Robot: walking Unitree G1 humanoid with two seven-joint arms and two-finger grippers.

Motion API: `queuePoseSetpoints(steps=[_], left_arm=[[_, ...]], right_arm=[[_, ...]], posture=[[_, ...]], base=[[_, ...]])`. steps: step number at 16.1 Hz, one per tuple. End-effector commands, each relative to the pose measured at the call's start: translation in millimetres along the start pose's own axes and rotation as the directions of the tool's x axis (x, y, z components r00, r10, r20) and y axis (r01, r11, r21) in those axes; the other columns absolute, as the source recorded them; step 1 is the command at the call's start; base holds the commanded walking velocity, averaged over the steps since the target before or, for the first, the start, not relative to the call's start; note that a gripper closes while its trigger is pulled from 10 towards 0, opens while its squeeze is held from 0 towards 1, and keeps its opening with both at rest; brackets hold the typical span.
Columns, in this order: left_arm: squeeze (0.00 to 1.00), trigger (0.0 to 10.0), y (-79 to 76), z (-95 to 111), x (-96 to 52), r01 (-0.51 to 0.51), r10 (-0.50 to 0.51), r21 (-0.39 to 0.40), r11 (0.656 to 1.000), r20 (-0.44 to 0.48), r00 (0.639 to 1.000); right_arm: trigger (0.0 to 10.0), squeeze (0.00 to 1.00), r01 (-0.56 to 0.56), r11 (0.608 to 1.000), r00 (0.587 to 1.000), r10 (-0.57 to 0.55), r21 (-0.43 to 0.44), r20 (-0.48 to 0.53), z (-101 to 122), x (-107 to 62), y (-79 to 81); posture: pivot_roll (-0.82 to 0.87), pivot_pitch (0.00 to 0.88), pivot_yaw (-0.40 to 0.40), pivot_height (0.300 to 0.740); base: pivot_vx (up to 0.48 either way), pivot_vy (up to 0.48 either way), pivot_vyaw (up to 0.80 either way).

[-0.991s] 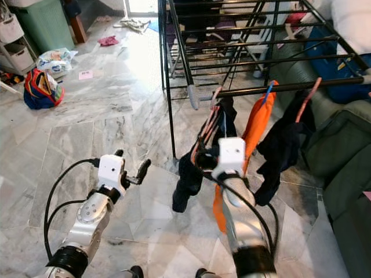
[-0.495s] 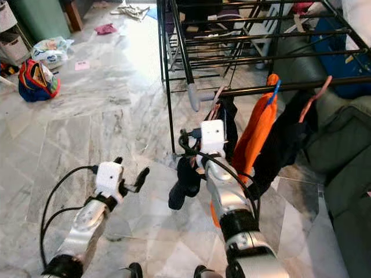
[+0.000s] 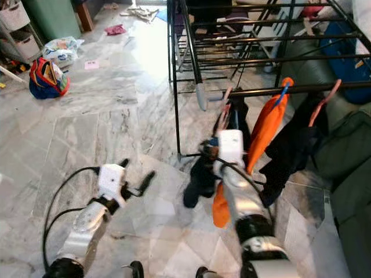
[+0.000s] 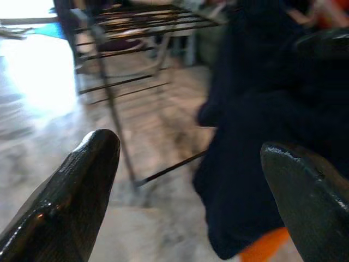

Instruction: Hang hanger

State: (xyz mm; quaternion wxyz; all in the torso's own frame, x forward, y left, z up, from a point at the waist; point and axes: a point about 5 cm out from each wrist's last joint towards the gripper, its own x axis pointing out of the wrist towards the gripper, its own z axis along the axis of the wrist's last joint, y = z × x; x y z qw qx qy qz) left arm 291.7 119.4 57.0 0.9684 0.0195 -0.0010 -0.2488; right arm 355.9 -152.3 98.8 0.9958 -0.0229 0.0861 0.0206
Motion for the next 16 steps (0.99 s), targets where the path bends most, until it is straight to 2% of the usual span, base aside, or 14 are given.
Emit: queuePoseSetpoints(steps=[1,5,11,12,14,16], left_arm=[[0.0,10.0,-3.8,-0.6,-0.2,0.034,-0.034,-0.003,0.999,-0.005,0.999],[0.0,10.0,-4.8,1.2,3.1,0.071,-0.071,0.002,0.997,-0.008,0.997],[0.0,10.0,-8.7,-0.5,4.0,0.081,-0.08,0.005,0.997,-0.014,0.997],[0.0,10.0,-8.4,-1.1,3.5,0.069,-0.069,0.002,0.998,-0.015,0.997],[0.0,10.0,-8.5,-2.5,2.8,0.064,-0.064,0.001,0.998,-0.019,0.998],[0.0,10.0,-8.9,-3.7,2.2,0.06,-0.06,0.001,0.998,-0.023,0.998]], right_arm=[[10.0,0.0,0.033,0.999,0.999,-0.033,-0.002,0.015,3.0,-1.4,-7.4],[10.0,0.0,0.046,0.998,0.998,-0.045,-0.036,0.039,10.8,0.0,-15.6],[9.9,0.0,-0.074,0.992,0.997,0.077,-0.102,0.021,27.8,13.8,-14.2],[0.0,0.0,-0.073,0.992,0.997,0.074,-0.104,0.012,30.0,15.3,-19.2],[0.0,0.0,-0.069,0.994,0.998,0.069,-0.081,-0.005,28.6,16.5,-21.9],[0.0,0.0,-0.098,0.993,0.995,0.096,-0.062,-0.024,24.7,17.0,-17.4]], posture=[[0.01,0.176,0.004,0.74],[-0.01,0.181,0.013,0.74],[0.0,0.17,-0.001,0.74],[0.01,0.168,-0.01,0.74],[0.01,0.167,-0.015,0.74],[0.01,0.166,-0.016,0.74]], base=[[0.0,0.0,0.0],[0.0,0.0,0.0],[0.0,0.0,0.0],[0.0,0.0,0.0],[0.0,0.0,0.0],[0.0,0.0,0.0]])
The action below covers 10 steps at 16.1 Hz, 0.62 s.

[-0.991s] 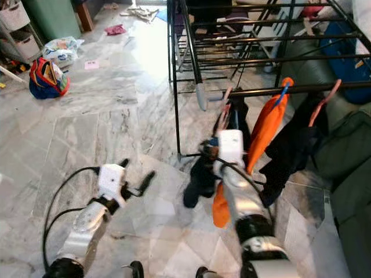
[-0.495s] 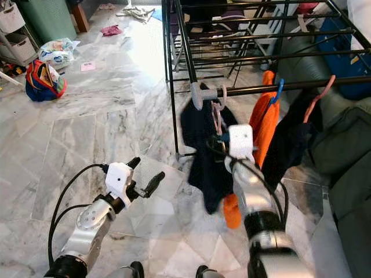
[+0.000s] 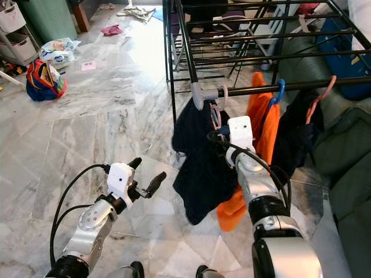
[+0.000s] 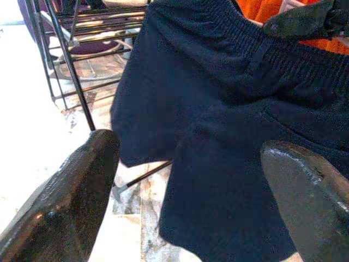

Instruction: Hang hanger

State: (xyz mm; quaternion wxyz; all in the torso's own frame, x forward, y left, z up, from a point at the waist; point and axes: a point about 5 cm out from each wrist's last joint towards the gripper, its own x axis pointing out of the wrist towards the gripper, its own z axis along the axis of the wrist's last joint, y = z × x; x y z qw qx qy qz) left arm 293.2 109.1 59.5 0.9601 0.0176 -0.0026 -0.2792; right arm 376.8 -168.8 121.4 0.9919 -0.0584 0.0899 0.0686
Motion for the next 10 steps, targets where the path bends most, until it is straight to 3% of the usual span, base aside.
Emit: queuePoseSetpoints(steps=[1,5,10], left_arm=[[0.0,10.0,-1.1,-7.5,-4.1,-0.003,0.004,0.003,1.0,-0.033,0.999],[0.0,10.0,-1.3,-7.8,-3.0,0.002,-0.001,0.009,1.0,-0.04,0.999],[0.0,10.0,-3.9,-8.9,-0.3,0.012,-0.011,0.016,1.0,-0.053,0.999]], right_arm=[[0.0,0.0,-0.022,1.0,1.0,0.022,0.016,-0.022,-4.0,0.7,5.2],[0.0,0.0,-0.035,0.999,0.999,0.036,0.034,-0.031,-8.7,-0.2,7.4],[0.0,0.0,0.006,0.998,0.998,-0.003,0.057,-0.058,-19.8,-6.2,-5.7]], posture=[[0.01,0.165,-0.015,0.74],[0.01,0.165,-0.01,0.74],[0.0,0.164,-0.004,0.74]], base=[[0.0,0.0,0.0],[0.0,0.0,0.0],[0.0,0.0,0.0]])
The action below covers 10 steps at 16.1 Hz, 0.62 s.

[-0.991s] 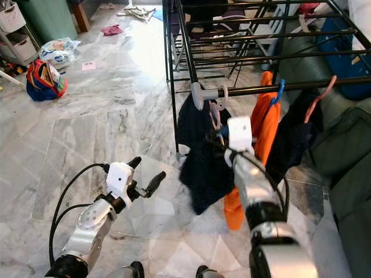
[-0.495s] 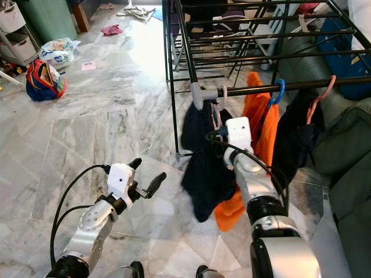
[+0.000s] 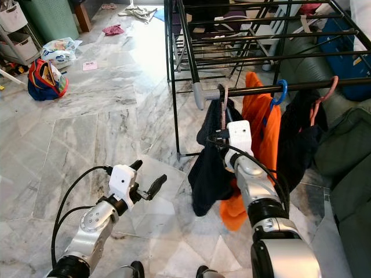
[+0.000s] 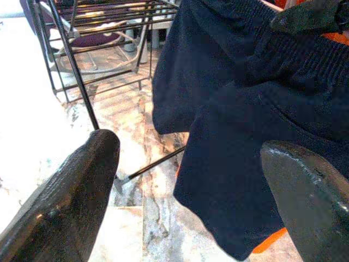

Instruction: Hang hanger

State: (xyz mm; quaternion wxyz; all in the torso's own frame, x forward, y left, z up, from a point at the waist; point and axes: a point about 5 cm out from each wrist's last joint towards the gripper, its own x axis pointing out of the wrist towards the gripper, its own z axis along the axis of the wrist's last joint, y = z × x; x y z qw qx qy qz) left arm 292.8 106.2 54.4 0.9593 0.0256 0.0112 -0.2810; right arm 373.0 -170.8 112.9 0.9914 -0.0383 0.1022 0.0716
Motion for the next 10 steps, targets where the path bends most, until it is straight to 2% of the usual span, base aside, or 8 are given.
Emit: queuePoseSetpoints(steps=[1,8,10], left_arm=[[0.0,10.0,-1.5,-4.1,-0.9,0.009,-0.009,0.011,1.0,-0.024,1.0],[0.0,10.0,-3.6,-6.0,0.4,0.015,-0.014,0.025,1.0,-0.039,0.999],[0.0,10.0,-3.6,-6.5,0.8,0.008,-0.006,0.033,0.999,-0.045,0.999]], right_arm=[[0.0,0.0,0.021,1.0,0.999,-0.02,0.018,-0.039,-11.9,-4.3,-6.8],[0.0,0.0,0.025,1.0,0.999,-0.025,0.003,-0.048,-14.5,-5.5,-8.1],[0.0,0.0,-0.002,1.0,0.999,0.001,-0.027,-0.032,-11.8,-5.0,-4.8]], posture=[[0.0,0.164,-0.004,0.74],[-0.01,0.163,-0.006,0.74],[-0.01,0.163,-0.008,0.74]], base=[[0.0,0.0,0.0],[0.0,0.0,0.0],[0.0,0.0,0.0]])
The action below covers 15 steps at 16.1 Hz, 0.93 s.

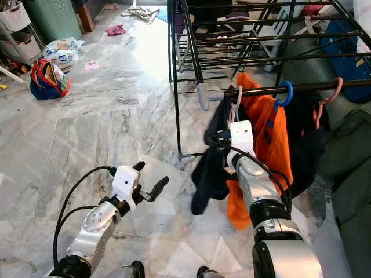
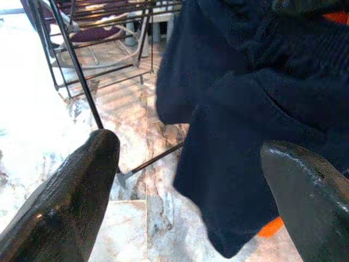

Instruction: Hang hanger

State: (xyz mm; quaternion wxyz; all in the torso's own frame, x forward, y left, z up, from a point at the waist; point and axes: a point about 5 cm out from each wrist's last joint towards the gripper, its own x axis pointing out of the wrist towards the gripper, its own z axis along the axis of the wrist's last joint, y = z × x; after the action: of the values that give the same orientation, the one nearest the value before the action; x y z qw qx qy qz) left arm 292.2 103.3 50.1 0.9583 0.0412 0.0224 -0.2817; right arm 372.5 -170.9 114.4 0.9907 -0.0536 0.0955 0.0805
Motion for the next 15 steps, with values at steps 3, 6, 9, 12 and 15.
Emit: queuePoseSetpoints(steps=[3,6,9,12,15], left_arm=[[0.0,10.0,-1.5,-3.0,0.4,0.003,-0.003,0.015,1.0,-0.02,1.0],[0.0,10.0,-1.6,-4.3,0.3,-0.002,0.003,0.016,1.0,-0.029,1.0],[0.0,10.0,-2.2,-5.8,0.5,0.0,0.001,0.017,1.0,-0.037,0.999],[0.0,10.0,-2.3,-6.8,0.4,0.001,0.0,0.02,1.0,-0.045,0.999],[0.0,10.0,-2.8,-8.0,1.1,0.005,-0.004,0.02,1.0,-0.055,0.998]], right_arm=[[0.0,0.0,-0.026,0.998,0.999,0.024,-0.052,-0.032,-11.0,-4.7,1.9],[0.4,0.0,-0.027,0.998,0.999,0.024,-0.063,-0.049,-19.1,-8.1,3.2],[10.0,1.0,-0.037,0.996,0.998,0.032,-0.084,-0.055,-24.9,-13.8,2.0],[10.0,1.0,0.011,0.991,0.998,-0.018,-0.13,-0.055,-26.9,-19.9,-7.8],[10.0,1.0,0.079,0.987,0.995,-0.087,-0.143,-0.057,-26.8,-26.0,-22.2]], posture=[[-0.01,0.16,-0.01,0.74],[-0.01,0.159,-0.012,0.74],[-0.01,0.163,-0.01,0.74],[-0.02,0.166,-0.006,0.74],[-0.03,0.168,-0.003,0.74]], base=[[0.0,0.0,0.0],[0.0,0.0,0.0],[0.0,0.0,0.0],[0.0,0.0,0.0],[0.0,0.0,0.0]])
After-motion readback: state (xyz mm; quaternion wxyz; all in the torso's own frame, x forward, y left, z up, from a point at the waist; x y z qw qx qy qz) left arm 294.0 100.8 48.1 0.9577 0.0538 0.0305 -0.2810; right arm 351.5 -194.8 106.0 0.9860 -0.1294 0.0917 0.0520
